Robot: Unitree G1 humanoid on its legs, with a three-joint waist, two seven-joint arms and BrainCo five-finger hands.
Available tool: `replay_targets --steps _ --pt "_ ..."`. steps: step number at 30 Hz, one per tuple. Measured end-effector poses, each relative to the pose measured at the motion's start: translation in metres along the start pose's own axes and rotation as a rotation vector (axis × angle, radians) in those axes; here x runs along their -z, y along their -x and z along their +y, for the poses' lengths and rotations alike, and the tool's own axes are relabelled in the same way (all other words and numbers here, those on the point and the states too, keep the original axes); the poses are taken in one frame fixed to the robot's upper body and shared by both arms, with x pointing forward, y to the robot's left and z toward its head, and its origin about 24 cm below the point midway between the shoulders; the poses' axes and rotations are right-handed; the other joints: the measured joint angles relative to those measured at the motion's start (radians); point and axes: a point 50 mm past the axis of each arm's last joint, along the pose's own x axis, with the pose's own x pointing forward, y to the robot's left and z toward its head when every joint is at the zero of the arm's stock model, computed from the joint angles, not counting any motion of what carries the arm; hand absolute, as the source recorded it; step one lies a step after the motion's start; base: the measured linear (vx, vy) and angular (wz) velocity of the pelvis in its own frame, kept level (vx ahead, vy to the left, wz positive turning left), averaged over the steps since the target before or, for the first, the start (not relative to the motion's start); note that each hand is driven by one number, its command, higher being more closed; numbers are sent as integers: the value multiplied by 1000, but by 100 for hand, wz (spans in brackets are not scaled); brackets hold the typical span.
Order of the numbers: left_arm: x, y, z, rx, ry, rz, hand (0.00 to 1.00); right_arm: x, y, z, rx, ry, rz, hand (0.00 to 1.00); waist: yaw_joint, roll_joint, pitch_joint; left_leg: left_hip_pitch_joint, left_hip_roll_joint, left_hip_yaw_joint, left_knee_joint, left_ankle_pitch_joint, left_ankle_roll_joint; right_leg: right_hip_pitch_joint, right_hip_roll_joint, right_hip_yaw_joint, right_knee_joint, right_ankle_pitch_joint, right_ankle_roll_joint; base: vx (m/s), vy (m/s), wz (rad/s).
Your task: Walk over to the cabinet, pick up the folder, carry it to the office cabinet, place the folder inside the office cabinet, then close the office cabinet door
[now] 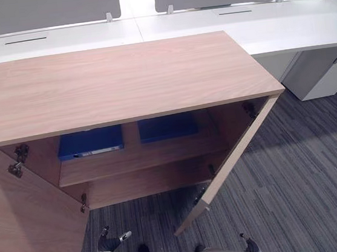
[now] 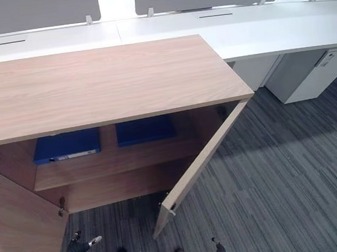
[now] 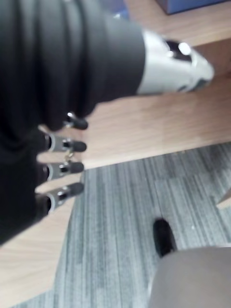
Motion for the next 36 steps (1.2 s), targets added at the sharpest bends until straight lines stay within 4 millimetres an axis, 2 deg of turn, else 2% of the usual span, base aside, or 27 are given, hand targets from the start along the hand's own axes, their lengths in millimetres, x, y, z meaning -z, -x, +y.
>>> replay_targets --steps 17,24,29,30,32,34,36 --pt "0 0 1 -6 7 4 0 3 -3 0 0 -66 44 0 2 -2 1 -6 4 51 0 -8 -3 -29 6 58 -3 9 2 -1 2 -8" --pt "-5 -3 5 -21 35 -3 0 -5 -8 -3 2 -63 38 0 6 -3 28 -40 6 63 1 -2 2 -91 6 84 58 5 -4 -23 8 -7" --pt "-7 -5 6 -28 57 0 0 -3 -7 -3 6 -101 52 0 15 -5 32 -77 4 -28 0 17 -9 -102 9 62 96 -57 2 -37 -30 57" --pt "-8 -5 5 -28 71 -2 0 -1 -6 -1 4 -105 59 0 25 -5 32 -90 3 -68 1 27 -12 -94 18 51 95 -67 1 -5 -58 71" --pt "-10 -5 4 -29 85 -6 0 2 -5 1 1 -125 71 0 37 -4 32 -107 4 -112 1 42 -13 -84 34 49 96 -72 -16 19 -72 89" --pt "-11 -5 3 -32 101 -6 0 6 -3 2 3 -154 85 0 41 -4 32 -119 2 -159 1 59 -16 -67 39 6 96 -77 -22 18 -58 87" --pt "-13 -5 3 -41 133 -8 0 8 -1 2 6 -166 91 0 59 -3 34 -121 -3 -194 8 65 -23 -53 38 -40 115 -93 -31 -8 -44 67"
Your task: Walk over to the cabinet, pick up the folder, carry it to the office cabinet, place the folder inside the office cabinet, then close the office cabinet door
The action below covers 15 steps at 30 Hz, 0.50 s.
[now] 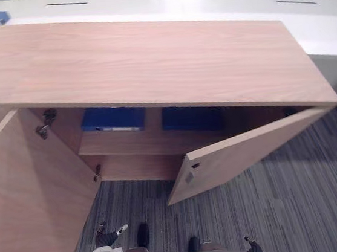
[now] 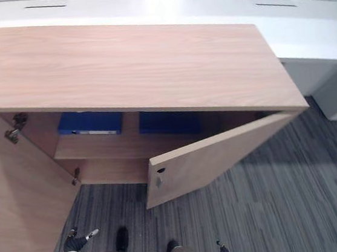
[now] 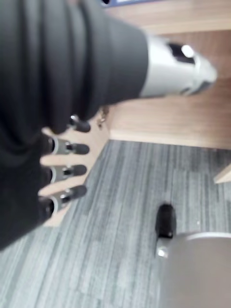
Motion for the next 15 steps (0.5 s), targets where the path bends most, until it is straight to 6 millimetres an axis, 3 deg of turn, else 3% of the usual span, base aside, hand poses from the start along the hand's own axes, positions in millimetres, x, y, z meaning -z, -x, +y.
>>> replay_targets --steps 2,4,6,8,9,11,15 --pt "-3 -1 -1 -4 23 -5 0 2 1 -1 11 -26 6 0 1 0 1 -22 17 88 34 -46 13 0 -19 -46 28 -17 -1 -42 -10 63" --pt "-10 -1 -5 -9 73 -21 0 0 1 -4 29 -58 13 0 -7 -4 16 -104 63 240 258 -141 41 -10 -45 -86 60 -36 -4 -26 22 45" --pt "-5 1 -2 -26 106 -5 0 1 2 -6 45 -98 12 0 -9 14 25 -136 74 254 374 -201 50 -16 -42 -93 134 -92 5 -40 12 30" --pt "-2 1 1 -34 109 3 0 5 6 2 27 -117 27 0 -15 -10 3 -93 37 242 231 -150 47 -20 -64 -99 113 -94 1 -11 5 37" --pt "-1 1 3 -42 110 6 0 5 6 3 27 -125 32 0 -15 -14 0 -79 31 249 194 -135 43 -20 -66 -100 106 -92 2 33 -11 26" --pt "8 3 6 -58 131 42 0 9 7 3 35 -151 49 0 -16 -11 -5 -4 10 233 45 -37 45 -2 -64 -97 79 -89 5 55 -19 17" --pt "14 4 9 -63 123 63 0 15 7 1 40 -165 79 0 -17 -8 -18 28 0 196 -8 -6 49 42 -49 -99 39 -71 15 56 -39 28"
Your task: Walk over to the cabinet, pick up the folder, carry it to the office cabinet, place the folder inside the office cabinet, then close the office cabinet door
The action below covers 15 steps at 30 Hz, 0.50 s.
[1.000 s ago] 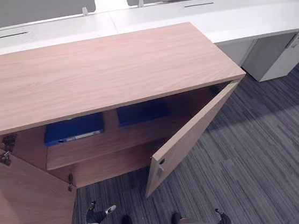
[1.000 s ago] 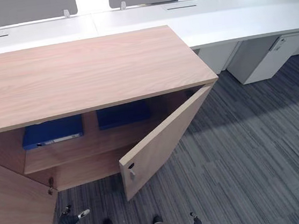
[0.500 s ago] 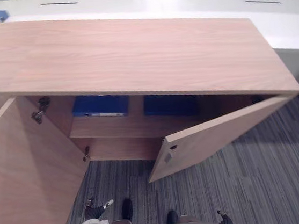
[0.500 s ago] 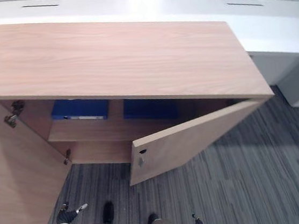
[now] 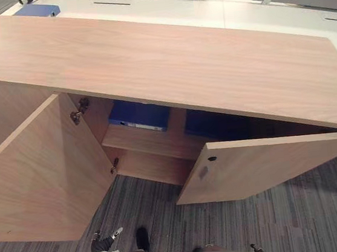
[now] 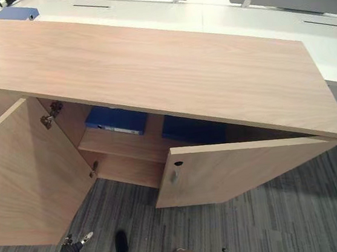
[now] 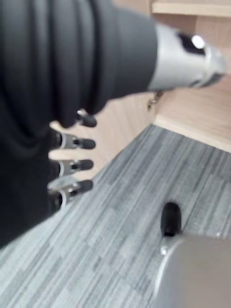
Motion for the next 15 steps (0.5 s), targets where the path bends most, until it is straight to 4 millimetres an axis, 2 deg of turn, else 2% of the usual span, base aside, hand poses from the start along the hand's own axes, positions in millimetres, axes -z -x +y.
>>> replay_targets --steps 5,8,11,13,15 --pt "7 -1 5 -10 -12 30 0 5 -2 -1 -4 7 34 0 -3 9 -14 26 7 -21 -1 1 -3 47 19 -1 -24 2 -5 12 -54 9" --pt "12 0 7 -19 -2 53 0 4 -4 -5 0 18 42 0 -6 23 -19 27 16 -28 -1 5 -10 47 29 -2 -26 1 -10 -56 -53 2" --pt "24 1 24 -86 63 111 0 5 -5 -4 -6 23 52 0 -4 24 -22 27 27 -34 -1 7 -16 49 34 -6 -27 -1 -13 -54 -34 3" --pt "41 4 44 -158 109 178 0 5 -6 -4 -10 27 53 0 -3 23 -22 26 29 -37 -1 5 -20 49 36 -6 -29 -2 -15 -21 -12 0" --pt "47 7 65 -229 155 198 0 5 -6 -5 -9 32 51 0 -1 23 -23 24 29 -37 -1 4 -21 50 36 -6 -32 -4 -17 0 0 0"
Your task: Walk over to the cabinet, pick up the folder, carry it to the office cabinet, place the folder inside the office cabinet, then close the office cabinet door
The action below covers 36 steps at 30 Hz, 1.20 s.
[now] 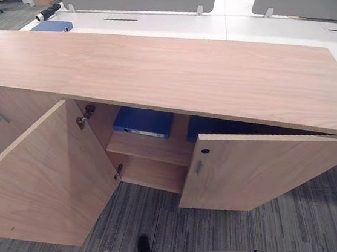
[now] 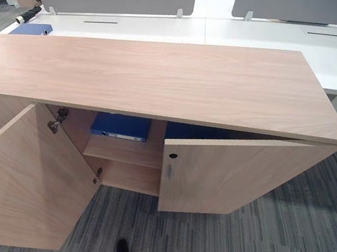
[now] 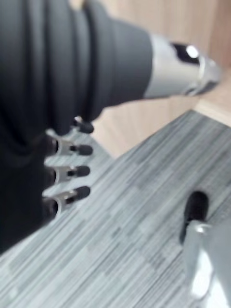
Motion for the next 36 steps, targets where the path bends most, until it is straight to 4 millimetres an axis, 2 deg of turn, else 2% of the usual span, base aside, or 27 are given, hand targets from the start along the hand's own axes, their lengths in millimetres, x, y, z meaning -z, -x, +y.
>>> replay_targets --steps 1,3,5,6,8,9,12,14,18,19,23,31,36 --pt "-1 -3 16 -47 15 0 0 0 -1 -3 6 6 0 0 3 -1 0 -1 -1 -1 0 -1 0 2 0 0 -5 0 0 3 -7 3" --pt "-7 -6 37 -104 36 -15 0 0 -1 -3 4 15 -3 0 5 -2 1 -2 -3 -5 0 -5 -2 10 3 0 -19 1 0 10 -6 7" --pt "-23 -11 66 -184 81 -54 0 0 -1 -2 -8 45 -11 0 12 -2 2 -3 -7 -7 0 -11 -5 14 2 1 -27 2 1 23 -5 5" --pt "-28 -12 73 -201 91 -66 0 0 -1 -2 -14 45 -10 0 14 -3 2 -3 -8 -7 0 -12 -4 14 2 1 -29 3 3 38 -9 0" --pt "-48 -14 93 -247 84 -122 0 -1 -1 0 -35 49 -13 0 15 -9 4 -7 -11 -7 0 -14 -2 14 3 2 -36 10 9 42 -13 -1" --pt "-53 -15 97 -255 88 -135 0 -2 -1 0 -39 55 -16 0 15 -11 4 -7 -12 -7 0 -14 -1 15 3 2 -37 12 9 57 -18 0" --pt "-84 -15 119 -304 77 -213 0 -4 -1 1 -53 85 -29 0 22 -15 6 -5 -15 -8 0 -21 1 29 9 14 -51 22 1 31 -12 2" --pt "-110 -12 145 -367 75 -282 0 -5 -1 3 -63 112 -41 0 28 -20 6 -5 -15 -8 0 -28 0 29 12 51 -58 26 -6 0 0 0" --pt "-149 -2 174 -437 58 -387 0 -5 0 4 -68 124 -45 0 35 -24 7 1 -16 -4 0 -42 -6 29 12 85 -62 29 -9 -11 -3 -2" --pt "-152 -2 175 -439 57 -393 0 -5 0 4 -69 125 -45 0 35 -24 7 1 -16 -3 0 -44 -4 29 12 89 -63 29 -10 -23 -3 -4" --pt "-182 4 172 -428 24 -491 0 -7 0 5 -76 138 -59 0 35 -29 10 1 -16 -1 0 -45 -4 29 13 97 -68 30 -12 -27 -10 -2" --pt "-207 8 148 -339 -98 -595 0 -8 0 8 -87 134 -63 0 37 -43 15 3 -16 19 0 -46 -5 30 13 122 -85 35 -19 -19 -13 -7" --pt "-207 7 140 -312 -137 -595 0 -6 1 7 -103 137 -59 0 50 -46 15 5 -20 20 0 -50 -4 32 12 144 -92 42 -32 6 -5 1"
